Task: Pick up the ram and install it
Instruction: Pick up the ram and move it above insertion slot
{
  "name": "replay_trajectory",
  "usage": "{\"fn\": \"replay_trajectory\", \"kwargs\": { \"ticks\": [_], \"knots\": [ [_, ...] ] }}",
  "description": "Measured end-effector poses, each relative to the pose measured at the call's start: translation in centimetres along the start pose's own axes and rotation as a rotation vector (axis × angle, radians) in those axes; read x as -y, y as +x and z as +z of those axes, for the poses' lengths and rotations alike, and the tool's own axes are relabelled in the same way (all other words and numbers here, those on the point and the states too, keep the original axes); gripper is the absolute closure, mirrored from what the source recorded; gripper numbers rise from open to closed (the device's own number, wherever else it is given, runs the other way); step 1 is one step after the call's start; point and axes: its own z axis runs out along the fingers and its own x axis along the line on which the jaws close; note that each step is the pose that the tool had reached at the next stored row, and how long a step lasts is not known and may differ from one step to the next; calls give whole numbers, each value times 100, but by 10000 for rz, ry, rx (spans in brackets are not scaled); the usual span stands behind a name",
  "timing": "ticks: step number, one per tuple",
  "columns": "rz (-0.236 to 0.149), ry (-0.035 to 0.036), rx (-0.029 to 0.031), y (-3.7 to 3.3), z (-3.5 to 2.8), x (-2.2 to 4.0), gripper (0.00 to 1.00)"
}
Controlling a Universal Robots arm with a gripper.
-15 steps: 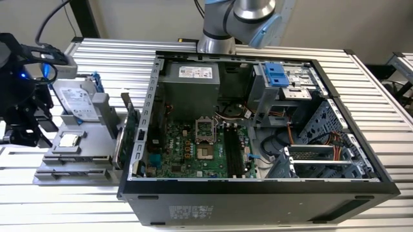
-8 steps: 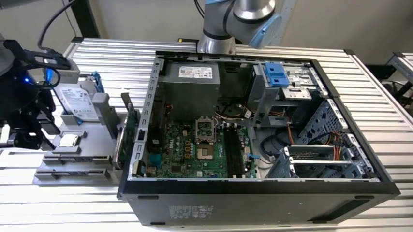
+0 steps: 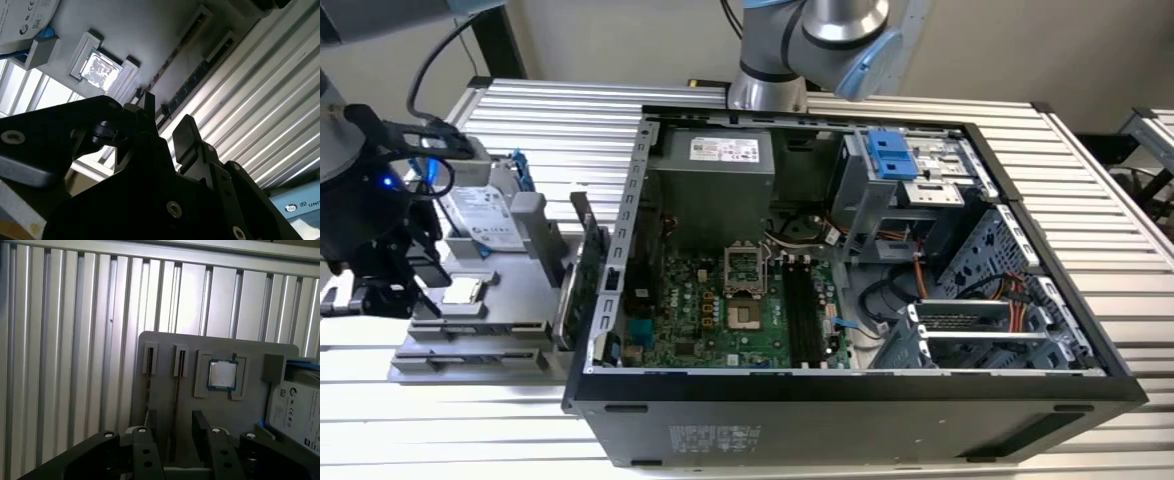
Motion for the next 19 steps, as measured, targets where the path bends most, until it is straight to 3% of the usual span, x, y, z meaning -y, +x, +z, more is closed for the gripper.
{"fn": "replay_trajectory", "kwargs": {
  "ticks": [9,19],
  "knots": [
    [276,16,1,30,162,0,0],
    [295,34,4,263,337,-3,0]
  ]
}}
